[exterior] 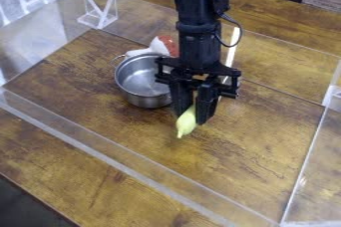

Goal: Move the green spoon to the right

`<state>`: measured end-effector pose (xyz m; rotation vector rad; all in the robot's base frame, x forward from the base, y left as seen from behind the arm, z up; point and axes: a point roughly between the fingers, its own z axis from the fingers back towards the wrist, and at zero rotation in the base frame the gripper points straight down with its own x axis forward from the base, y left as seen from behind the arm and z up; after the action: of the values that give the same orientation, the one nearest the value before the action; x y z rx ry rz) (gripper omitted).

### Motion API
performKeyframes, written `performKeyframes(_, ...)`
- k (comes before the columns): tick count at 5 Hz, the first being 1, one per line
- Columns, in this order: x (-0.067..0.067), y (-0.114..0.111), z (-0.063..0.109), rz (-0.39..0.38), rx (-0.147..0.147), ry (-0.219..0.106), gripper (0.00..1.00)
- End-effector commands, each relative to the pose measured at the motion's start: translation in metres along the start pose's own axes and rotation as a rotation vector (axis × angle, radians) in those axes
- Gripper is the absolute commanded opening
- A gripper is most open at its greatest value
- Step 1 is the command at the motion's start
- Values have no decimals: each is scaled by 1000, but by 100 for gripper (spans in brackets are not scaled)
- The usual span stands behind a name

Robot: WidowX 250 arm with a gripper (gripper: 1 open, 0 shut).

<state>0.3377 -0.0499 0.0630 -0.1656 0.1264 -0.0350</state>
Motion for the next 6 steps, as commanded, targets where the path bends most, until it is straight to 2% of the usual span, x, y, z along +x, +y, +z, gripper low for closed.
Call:
performKeyframes(1,8,-9,9,-94,-9,-46,0)
performKeyframes(3,-2,21,7,-155,-40,-57,0)
performKeyframes(4,5,26,3,-180,-76,-80,0)
performKeyframes(5,10,26,0,-223,-94,-79,0)
performKeyframes(6,12,24,-11,-216,-117,-90,0)
